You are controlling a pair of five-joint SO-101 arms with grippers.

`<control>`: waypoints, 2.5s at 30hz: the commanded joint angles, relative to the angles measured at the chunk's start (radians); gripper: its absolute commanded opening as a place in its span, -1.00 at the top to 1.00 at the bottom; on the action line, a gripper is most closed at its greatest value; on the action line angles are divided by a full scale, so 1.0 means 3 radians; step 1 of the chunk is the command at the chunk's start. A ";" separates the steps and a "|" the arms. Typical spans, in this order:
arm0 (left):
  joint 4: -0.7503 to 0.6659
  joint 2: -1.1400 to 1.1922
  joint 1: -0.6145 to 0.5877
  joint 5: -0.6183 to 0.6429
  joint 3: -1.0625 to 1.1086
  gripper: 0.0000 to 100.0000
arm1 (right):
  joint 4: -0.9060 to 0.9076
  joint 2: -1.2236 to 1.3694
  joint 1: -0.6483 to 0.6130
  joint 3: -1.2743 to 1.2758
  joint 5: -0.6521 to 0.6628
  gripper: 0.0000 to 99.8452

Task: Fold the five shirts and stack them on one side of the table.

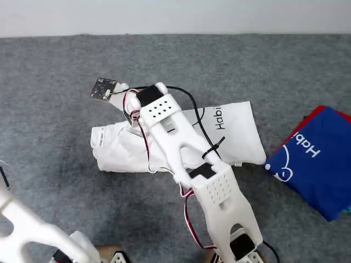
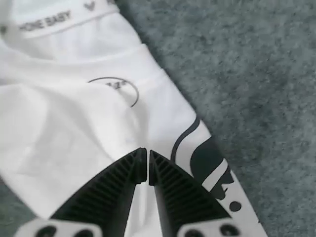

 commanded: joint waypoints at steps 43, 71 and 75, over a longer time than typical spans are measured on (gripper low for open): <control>0.0230 -0.0097 0.0097 -0.0046 -0.0212 0.97 | 0.1230 -0.0176 0.0171 -0.0598 -0.0609 0.98; 0.0445 -0.0092 0.0435 -0.0425 -0.0683 0.97 | 0.0458 0.0212 0.2243 0.0000 -0.1555 0.46; 0.0445 -0.0092 0.0435 -0.0425 -0.0683 0.97 | 0.0448 0.0437 0.2258 0.0000 -0.1718 0.46</control>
